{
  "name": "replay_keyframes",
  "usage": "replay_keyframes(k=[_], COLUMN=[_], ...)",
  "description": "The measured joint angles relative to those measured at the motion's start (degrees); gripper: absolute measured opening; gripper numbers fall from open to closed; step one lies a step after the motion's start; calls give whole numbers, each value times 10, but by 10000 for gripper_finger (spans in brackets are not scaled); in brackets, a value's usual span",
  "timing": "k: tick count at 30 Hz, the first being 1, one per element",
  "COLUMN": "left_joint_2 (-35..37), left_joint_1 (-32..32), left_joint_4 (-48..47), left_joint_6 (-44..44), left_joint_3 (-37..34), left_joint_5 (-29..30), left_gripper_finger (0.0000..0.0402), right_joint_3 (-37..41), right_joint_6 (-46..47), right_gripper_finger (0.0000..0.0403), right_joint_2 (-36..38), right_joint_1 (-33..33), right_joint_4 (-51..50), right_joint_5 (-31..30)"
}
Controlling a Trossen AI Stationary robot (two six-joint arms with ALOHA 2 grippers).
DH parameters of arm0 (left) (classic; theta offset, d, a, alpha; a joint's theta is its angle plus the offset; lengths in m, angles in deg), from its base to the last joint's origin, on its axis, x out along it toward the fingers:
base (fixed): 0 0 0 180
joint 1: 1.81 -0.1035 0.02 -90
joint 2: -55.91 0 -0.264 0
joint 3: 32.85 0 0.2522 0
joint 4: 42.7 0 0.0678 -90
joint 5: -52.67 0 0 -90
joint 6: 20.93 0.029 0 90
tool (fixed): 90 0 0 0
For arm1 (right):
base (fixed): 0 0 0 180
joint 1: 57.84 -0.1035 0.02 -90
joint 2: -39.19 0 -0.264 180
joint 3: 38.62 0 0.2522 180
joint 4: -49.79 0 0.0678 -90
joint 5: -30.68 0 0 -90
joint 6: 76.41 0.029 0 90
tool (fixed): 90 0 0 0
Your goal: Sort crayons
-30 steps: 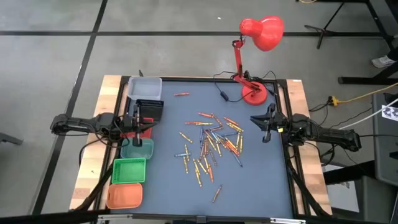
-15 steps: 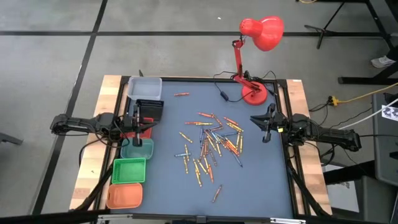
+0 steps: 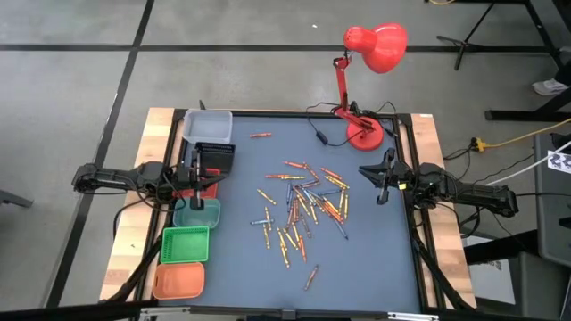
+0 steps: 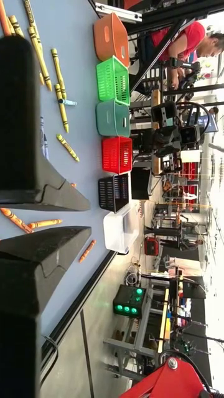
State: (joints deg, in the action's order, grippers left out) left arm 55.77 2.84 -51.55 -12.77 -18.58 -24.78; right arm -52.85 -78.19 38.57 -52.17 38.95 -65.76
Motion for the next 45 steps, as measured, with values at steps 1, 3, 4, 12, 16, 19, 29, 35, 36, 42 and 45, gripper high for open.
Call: replay_keyframes(k=[1, 3, 4, 12, 16, 19, 29, 35, 36, 42, 45], left_joint_2=[0, 0, 0, 0, 0, 0, 0, 0, 0, 0, 0], left_joint_1=[0, 0, 0, 0, 0, 0, 0, 0, 0, 0, 0], left_joint_4=[0, 0, 0, 2, 14, 43, 64, 64, 64, 63, 63], left_joint_6=[0, 0, 0, 0, 0, 0, 19, 14, 14, 14, 14], left_joint_3=[0, 0, 0, 0, 0, 0, 0, 0, 0, 0, 0], left_joint_5=[0, 0, 0, 2, 6, 23, 44, 45, 45, 45, 45], left_gripper_finger=[0, 0, 0, 0, 0, 0, 0, 0, 0, 0, 0], right_joint_3=[0, 0, 0, 0, 0, 0, -45, -126, -141, -232, -269], right_joint_6=[0, 0, 0, 36, 42, 44, 44, 43, 43, 43, 44], right_gripper_finger=[50, 50, 50, 101, 160, 193, 196, 184, 184, 184, 183], right_joint_2=[0, 0, 0, 0, 0, -3, -179, -380, -413, -587, -659], right_joint_1=[0, 0, 0, 0, 0, 0, 0, 0, 0, 0, 11], right_joint_4=[0, 3, 6, 51, 83, 132, 199, 191, 189, 126, 94], right_joint_5=[0, -1, -6, -28, -26, -31, -110, -166, -171, -196, -200])
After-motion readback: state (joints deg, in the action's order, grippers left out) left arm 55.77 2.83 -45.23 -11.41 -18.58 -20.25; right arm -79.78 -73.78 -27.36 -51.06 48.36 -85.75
